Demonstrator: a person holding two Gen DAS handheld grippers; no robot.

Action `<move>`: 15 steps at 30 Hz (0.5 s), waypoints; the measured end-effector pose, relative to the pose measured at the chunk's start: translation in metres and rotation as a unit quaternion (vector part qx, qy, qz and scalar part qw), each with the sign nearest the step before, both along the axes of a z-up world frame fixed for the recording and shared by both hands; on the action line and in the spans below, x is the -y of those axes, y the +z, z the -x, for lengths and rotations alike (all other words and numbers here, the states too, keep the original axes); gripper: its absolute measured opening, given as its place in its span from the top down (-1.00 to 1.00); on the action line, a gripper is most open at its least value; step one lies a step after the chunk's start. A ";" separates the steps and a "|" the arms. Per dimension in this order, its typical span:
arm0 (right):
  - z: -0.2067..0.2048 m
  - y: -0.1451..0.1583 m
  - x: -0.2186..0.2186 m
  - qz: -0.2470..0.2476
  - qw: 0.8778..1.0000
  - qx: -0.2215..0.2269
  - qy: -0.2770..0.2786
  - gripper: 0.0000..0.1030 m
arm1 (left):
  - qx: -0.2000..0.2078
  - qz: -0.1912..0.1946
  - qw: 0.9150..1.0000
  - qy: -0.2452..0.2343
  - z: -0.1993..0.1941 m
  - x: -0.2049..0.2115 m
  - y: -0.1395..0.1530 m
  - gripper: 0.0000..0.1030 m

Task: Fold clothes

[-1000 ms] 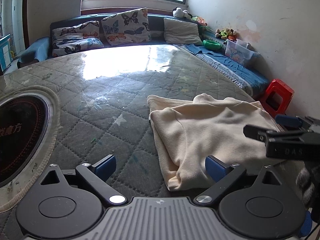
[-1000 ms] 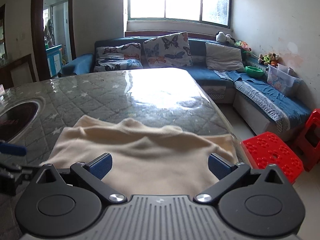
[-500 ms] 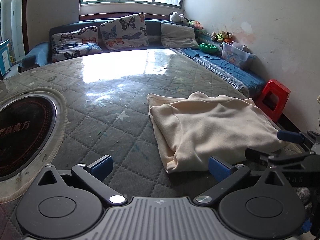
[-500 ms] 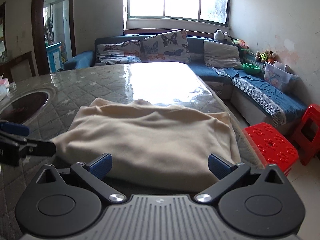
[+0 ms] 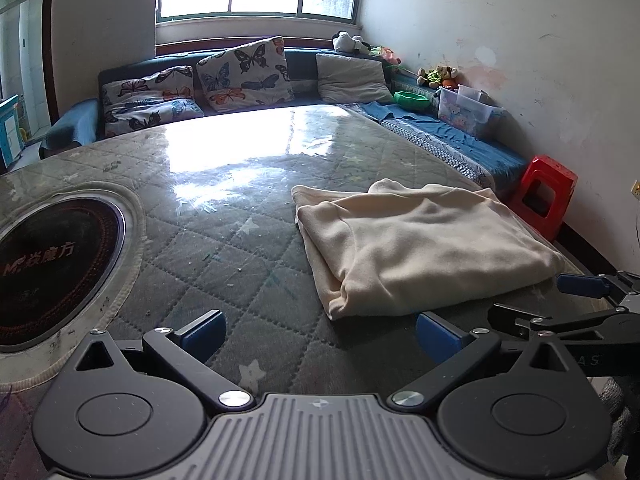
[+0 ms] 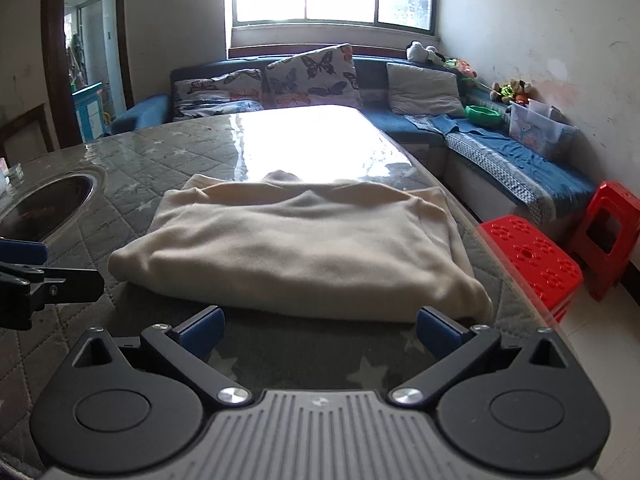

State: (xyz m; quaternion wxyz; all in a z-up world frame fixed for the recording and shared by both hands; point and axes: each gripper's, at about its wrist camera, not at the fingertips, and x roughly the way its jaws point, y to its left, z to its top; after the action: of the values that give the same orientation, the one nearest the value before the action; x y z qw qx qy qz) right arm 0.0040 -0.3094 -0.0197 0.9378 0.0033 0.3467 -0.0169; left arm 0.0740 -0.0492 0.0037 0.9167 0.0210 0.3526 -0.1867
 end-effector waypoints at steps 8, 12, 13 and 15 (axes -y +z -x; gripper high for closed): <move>0.009 -0.005 -0.004 -0.002 1.000 -0.010 -0.004 -1.00 | 0.002 -0.006 1.000 -0.007 0.008 0.002 -0.002 -1.00; 0.011 -0.005 -0.003 -0.004 1.000 -0.012 -0.005 -1.00 | -0.001 -0.009 1.000 -0.010 0.011 0.004 -0.004 -1.00; 0.011 -0.005 -0.003 -0.004 1.000 -0.013 -0.006 -1.00 | -0.001 -0.010 1.000 -0.011 0.012 0.005 -0.004 -1.00; 0.012 -0.006 -0.003 -0.005 1.000 -0.014 -0.006 -1.00 | -0.002 -0.011 1.000 -0.013 0.014 0.006 -0.005 -1.00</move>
State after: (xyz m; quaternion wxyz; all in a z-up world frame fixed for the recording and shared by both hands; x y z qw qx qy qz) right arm -0.0078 -0.3064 -0.0255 0.9328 0.0101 0.3596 -0.0209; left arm 0.0601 -0.0550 -0.0013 0.9132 0.0356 0.3564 -0.1944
